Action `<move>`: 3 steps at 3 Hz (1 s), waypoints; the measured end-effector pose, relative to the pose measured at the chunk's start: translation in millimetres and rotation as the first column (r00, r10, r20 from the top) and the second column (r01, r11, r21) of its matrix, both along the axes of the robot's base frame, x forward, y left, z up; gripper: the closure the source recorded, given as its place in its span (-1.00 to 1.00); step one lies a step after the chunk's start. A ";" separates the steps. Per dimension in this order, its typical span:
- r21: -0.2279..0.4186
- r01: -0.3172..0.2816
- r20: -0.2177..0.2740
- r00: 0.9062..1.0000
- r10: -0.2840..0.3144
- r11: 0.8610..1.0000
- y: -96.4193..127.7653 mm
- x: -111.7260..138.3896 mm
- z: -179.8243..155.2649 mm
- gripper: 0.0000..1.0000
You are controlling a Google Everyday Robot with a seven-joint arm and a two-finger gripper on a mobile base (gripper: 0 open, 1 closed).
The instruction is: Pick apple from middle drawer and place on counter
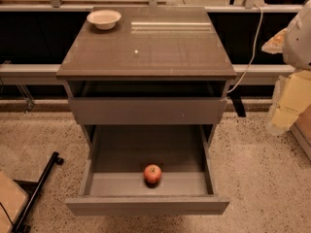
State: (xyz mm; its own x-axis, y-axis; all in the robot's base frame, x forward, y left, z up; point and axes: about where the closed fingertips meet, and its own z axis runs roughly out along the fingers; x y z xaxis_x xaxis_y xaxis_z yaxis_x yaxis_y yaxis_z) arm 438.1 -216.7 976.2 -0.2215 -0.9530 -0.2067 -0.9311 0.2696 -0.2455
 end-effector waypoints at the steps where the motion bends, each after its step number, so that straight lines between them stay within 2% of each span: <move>1: 0.000 0.000 0.000 1.000 0.000 1.000 0.0 0.1 0.0 -1.00; 2: 0.006 -0.019 0.042 0.999 0.019 1.000 4.3 18.6 -8.3 -1.00; 3: 0.008 -0.018 0.053 0.998 0.018 1.000 4.9 20.4 -6.5 -1.00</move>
Offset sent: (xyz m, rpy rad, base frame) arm 0.0509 0.0107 -0.0286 0.0168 -0.0922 0.0535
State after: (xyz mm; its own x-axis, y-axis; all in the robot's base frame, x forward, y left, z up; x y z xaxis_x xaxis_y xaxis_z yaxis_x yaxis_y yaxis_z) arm 458.6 -211.8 969.7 -0.1929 -0.9550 -0.2255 -0.9215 0.2552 -0.2927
